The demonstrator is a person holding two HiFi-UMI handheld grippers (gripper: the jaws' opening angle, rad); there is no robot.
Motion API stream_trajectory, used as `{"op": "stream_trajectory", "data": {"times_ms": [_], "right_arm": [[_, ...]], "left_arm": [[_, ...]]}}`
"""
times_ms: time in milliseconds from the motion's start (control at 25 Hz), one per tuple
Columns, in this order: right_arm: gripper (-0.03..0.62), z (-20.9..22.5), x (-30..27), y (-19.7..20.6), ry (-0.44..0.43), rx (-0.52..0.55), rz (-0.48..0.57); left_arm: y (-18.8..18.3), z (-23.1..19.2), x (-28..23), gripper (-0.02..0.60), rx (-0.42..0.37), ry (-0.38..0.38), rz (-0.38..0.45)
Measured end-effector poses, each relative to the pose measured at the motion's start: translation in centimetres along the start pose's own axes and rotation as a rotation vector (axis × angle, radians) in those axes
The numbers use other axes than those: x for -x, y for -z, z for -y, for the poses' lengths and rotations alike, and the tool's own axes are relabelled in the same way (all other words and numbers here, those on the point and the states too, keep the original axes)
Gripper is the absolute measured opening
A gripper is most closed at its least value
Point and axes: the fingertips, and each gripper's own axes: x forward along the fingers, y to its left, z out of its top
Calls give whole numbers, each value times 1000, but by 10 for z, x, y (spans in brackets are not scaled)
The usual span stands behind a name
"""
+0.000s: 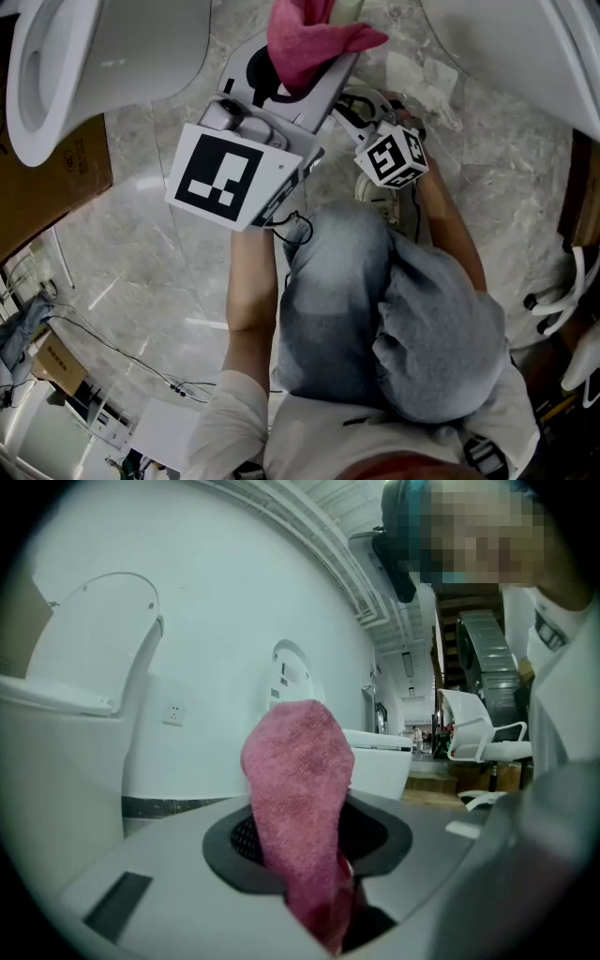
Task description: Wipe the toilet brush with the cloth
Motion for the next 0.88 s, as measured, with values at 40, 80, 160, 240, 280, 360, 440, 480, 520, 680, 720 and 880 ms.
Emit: {"op": "stream_trajectory", "data": {"times_ms": [40,80,160,240,280,360,440,480,520,680,720,880], "right_arm": [[60,0,0,0,0,0,0],[60,0,-1,-1,1,1,-1],[60,0,-2,-1,2,3,-2],[60,0,-1,-1,2,5,-2],[60,0,-1,0,2,5,-2],[61,-1,0,1,2,6,-2],[61,-1,-1,1,-1,7,-1],[61,-2,-1,1,-2,7,0],[61,-2,-1,1,-2,8,1],[61,-1,-1,1,-1,11,6],[61,-1,-1,0,-1,12,7],[61,-2,-1,0,0,17,12]], "left_arm": [[-5,-1,-1,149,0,-2,9],[-11,-3,-2,149,0,-6,22],[-22,-5,-5,149,-5,-12,50],[-31,-6,-9,149,-12,-13,65],[-33,-5,-11,149,-17,-11,65],[-32,-3,-14,149,-19,-1,60],[-27,0,-12,149,-7,17,55],[-23,1,-11,150,-2,24,44],[-16,2,-9,155,-2,27,28],[14,5,-3,166,-8,29,-35],[23,6,-2,166,-8,28,-50],[64,9,4,156,-1,10,-125]]}}
